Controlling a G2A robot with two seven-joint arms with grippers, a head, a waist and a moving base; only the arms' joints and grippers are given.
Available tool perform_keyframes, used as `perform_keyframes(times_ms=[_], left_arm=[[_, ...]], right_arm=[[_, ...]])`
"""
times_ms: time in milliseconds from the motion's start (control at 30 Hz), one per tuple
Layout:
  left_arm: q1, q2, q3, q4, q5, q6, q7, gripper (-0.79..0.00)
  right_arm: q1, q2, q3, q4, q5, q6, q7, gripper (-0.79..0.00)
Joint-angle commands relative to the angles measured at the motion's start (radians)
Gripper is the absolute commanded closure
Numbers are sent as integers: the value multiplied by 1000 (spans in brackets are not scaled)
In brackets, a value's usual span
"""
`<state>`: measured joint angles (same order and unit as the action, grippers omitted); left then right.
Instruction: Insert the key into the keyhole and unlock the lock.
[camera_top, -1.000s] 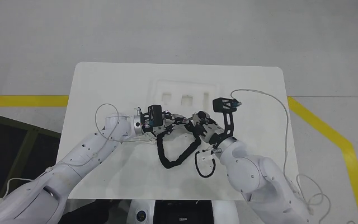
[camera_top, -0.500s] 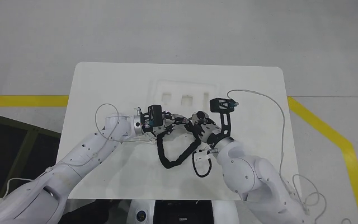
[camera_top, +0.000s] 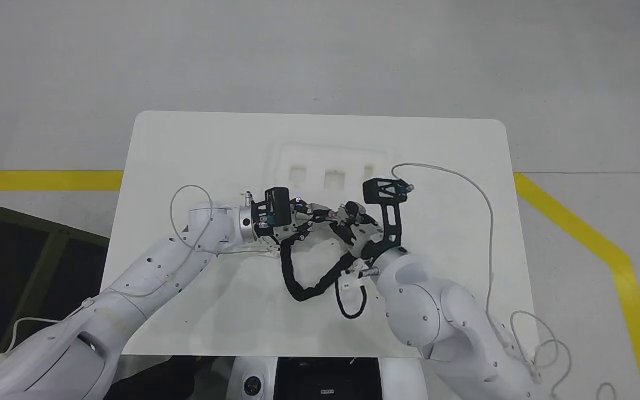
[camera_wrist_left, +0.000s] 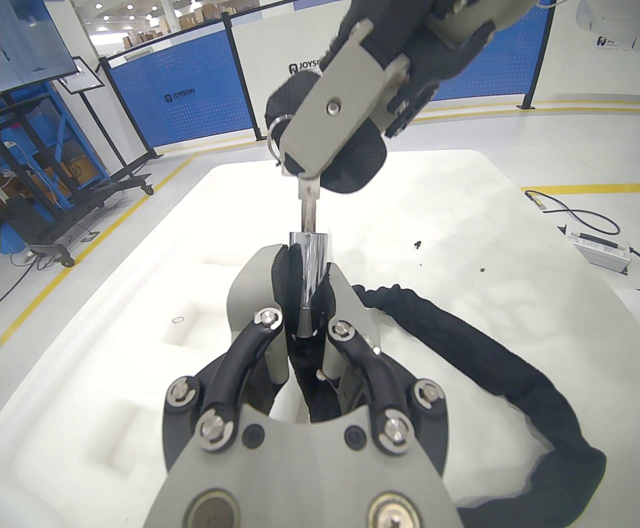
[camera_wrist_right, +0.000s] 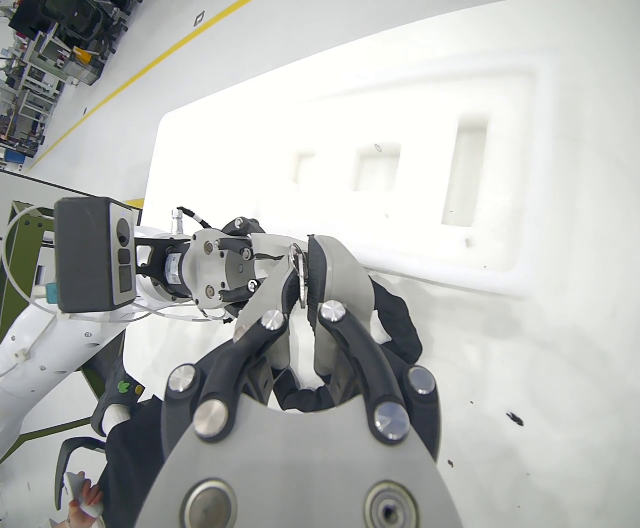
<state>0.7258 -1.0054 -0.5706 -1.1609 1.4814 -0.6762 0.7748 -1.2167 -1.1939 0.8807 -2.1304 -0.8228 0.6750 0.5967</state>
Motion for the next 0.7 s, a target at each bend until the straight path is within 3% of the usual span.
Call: perform_keyframes(times_ms=[0, 233, 267, 300, 333, 367, 667], left_arm=[[0, 0, 0, 0, 0, 0, 0, 0], [0, 0, 0, 0, 0, 0, 0, 0], [0, 0, 0, 0, 0, 0, 0, 0], [0, 0, 0, 0, 0, 0, 0, 0], [0, 0, 0, 0, 0, 0, 0, 0], [0, 0, 0, 0, 0, 0, 0, 0], [0, 0, 0, 0, 0, 0, 0, 0]], right_arm=[[5, -4, -4, 3, -5, 5, 3, 0], [14, -15, -17, 11, -32, 24, 23, 0], [15, -17, -17, 13, -32, 27, 25, -139], [15, -19, -17, 13, -30, 28, 28, -366], [16, -20, -16, 13, -29, 27, 30, -653], [16, -22, -16, 13, -25, 24, 32, -785], [-21, -23, 35, -41, -24, 4, 38, -779]])
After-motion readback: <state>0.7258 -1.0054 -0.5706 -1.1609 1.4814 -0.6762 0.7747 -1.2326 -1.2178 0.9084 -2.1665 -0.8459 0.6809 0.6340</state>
